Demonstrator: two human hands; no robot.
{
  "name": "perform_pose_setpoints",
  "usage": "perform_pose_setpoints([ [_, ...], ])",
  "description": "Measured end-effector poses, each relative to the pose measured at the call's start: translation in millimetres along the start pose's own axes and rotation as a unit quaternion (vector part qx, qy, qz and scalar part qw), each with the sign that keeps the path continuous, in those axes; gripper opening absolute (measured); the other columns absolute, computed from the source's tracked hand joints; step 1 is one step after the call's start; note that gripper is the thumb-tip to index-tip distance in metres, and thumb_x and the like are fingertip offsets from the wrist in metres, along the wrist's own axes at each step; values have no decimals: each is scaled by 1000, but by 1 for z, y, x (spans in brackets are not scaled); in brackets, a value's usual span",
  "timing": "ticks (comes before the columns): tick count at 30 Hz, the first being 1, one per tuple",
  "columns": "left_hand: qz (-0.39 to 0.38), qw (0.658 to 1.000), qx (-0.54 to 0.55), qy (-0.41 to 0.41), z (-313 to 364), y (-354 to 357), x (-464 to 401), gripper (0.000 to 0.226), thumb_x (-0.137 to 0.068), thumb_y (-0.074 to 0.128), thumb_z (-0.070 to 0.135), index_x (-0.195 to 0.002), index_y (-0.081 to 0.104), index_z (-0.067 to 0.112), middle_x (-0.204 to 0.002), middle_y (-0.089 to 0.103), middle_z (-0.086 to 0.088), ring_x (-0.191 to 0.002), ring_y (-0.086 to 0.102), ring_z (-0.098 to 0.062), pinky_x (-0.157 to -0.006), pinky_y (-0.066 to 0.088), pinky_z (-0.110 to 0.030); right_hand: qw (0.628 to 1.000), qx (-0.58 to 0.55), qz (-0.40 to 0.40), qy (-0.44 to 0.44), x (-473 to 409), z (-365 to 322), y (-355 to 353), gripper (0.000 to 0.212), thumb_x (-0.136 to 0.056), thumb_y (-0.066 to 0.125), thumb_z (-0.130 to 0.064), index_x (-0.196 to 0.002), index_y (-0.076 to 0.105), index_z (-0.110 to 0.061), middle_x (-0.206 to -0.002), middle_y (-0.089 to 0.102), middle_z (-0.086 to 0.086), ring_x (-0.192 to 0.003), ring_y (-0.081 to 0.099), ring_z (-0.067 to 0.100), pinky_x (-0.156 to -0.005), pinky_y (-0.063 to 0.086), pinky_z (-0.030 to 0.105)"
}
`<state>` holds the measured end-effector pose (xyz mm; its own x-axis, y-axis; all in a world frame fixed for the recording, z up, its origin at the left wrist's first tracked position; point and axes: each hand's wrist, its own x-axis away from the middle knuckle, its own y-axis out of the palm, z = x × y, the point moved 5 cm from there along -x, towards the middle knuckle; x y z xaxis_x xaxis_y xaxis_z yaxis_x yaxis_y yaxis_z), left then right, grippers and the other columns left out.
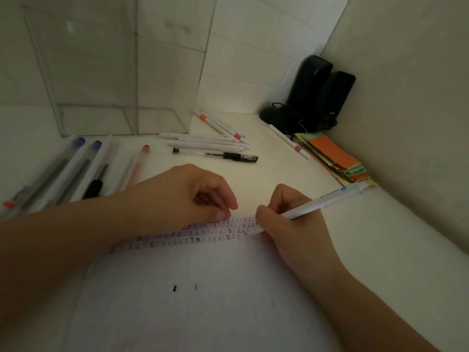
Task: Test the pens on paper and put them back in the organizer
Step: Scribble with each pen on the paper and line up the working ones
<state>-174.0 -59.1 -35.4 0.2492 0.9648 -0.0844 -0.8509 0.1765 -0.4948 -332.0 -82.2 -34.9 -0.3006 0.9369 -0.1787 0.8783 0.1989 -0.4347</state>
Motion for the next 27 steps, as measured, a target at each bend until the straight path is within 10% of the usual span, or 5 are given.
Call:
perform_pose_setpoints([
  [27, -6, 1000, -7, -3, 0, 1, 1, 25, -74, 71, 4, -82, 67, 27, -78, 72, 11, -71, 66, 0, -65, 48, -7, 999, 12, -21, -24, 0, -2, 2, 29, -73, 61, 1, -54, 40, -6, -48, 39, 8, -43, 35, 10, -38, 29, 15],
])
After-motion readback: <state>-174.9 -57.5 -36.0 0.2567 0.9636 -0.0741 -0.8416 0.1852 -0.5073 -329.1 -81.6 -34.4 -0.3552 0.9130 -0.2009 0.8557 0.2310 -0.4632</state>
